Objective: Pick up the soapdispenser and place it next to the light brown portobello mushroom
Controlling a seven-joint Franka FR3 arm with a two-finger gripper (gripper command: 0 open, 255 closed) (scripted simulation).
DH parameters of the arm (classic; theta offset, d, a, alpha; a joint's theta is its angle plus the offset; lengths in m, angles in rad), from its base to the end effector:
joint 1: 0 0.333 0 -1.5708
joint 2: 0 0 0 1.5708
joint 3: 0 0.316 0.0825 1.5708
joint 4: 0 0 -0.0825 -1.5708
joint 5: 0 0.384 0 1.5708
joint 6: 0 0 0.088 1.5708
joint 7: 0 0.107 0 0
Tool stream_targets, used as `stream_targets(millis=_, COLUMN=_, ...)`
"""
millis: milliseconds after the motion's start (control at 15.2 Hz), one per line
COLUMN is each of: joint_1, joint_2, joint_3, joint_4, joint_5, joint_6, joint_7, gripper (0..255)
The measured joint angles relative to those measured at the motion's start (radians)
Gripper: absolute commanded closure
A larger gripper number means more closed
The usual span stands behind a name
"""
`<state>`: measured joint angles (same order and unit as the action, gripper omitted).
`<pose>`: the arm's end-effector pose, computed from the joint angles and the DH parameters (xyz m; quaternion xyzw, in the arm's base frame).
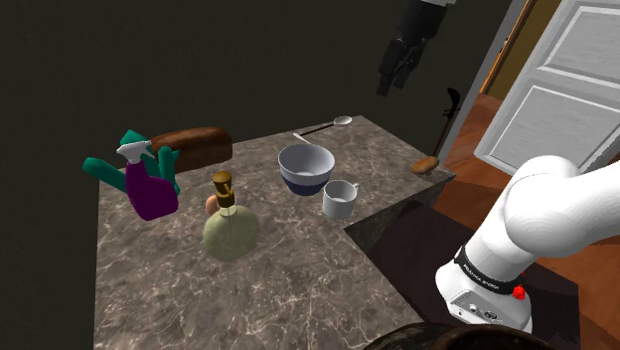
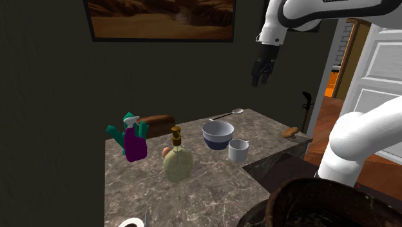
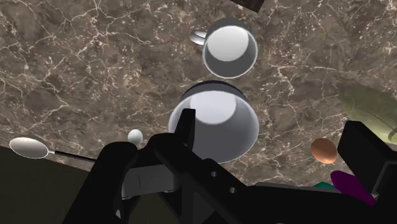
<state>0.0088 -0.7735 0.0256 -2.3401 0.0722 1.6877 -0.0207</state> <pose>0.3218 0.0205 0.6053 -0.9976 -0.0224 -0.0603 0.0273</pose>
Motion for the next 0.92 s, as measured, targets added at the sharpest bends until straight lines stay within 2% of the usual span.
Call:
stream_targets(millis=132, joint_1=0.003, joint_2=0.008, joint_3=0.009, joint_4=-0.002, joint_5=0.004, joint_6=0.010, joint_7=0.009, gripper=0)
stream_targets(millis=396, joint_1=0.022, joint_2=0.071, joint_3=0.077, joint_4=0.002, joint_5=0.032, joint_6=0.067, joint_7=0.076, gripper=0)
stream_targets(millis=924, joint_1=0.050, joint_2=0.290, joint_3=0.237, joint_4=0.092, joint_5=0.058, joint_6=0.194, joint_7=0.242, gripper=0)
